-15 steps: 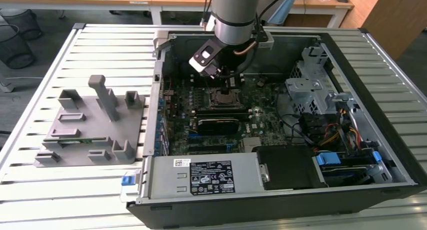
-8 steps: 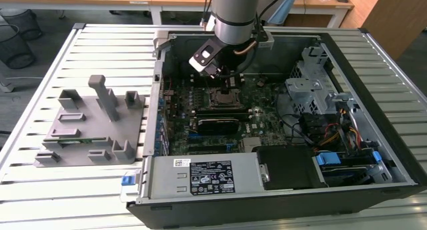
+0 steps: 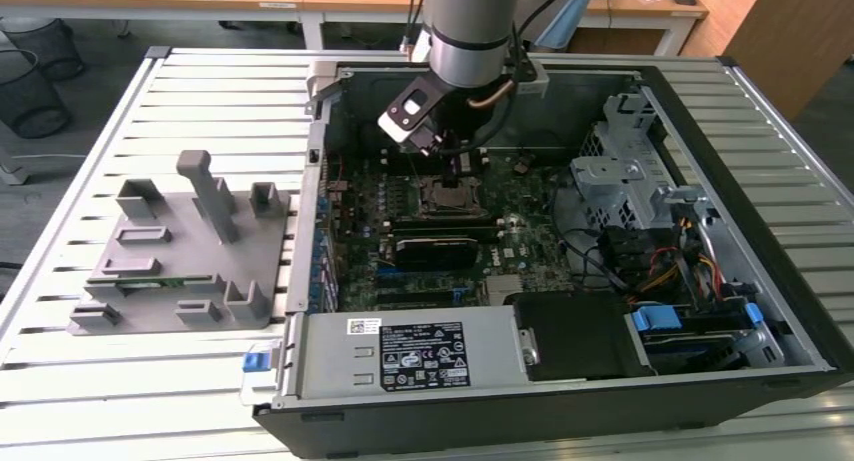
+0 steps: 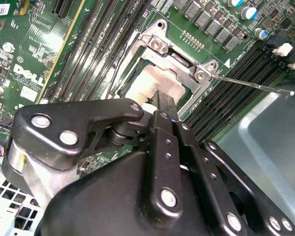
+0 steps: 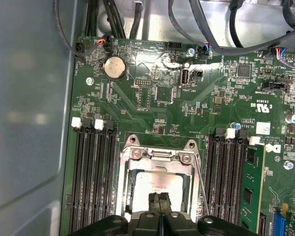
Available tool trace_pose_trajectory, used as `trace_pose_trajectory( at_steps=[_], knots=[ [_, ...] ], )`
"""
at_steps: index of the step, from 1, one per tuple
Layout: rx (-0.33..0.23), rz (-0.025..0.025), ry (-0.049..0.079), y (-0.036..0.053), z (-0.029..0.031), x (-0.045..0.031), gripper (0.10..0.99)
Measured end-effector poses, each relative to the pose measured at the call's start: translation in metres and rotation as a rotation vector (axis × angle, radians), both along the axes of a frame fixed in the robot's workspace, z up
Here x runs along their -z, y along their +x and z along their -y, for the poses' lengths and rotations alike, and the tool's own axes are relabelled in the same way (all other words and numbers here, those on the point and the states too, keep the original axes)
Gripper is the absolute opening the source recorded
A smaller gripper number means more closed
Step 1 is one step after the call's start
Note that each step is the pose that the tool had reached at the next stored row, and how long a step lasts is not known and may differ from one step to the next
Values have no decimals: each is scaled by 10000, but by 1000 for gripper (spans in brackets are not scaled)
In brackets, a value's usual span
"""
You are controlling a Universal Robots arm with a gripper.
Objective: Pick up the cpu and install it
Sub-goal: 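Close the cpu cover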
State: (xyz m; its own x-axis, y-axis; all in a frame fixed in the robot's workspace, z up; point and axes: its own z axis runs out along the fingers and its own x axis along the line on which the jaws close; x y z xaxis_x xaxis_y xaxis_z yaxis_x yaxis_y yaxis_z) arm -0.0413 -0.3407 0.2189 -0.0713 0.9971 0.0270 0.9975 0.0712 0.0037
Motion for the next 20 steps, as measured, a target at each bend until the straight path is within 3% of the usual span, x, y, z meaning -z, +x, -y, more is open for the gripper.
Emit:
trace_pose_trajectory(
  at_steps=[20],
  knots=[
    [1, 0, 0, 3, 0, -43, 106]
  ],
)
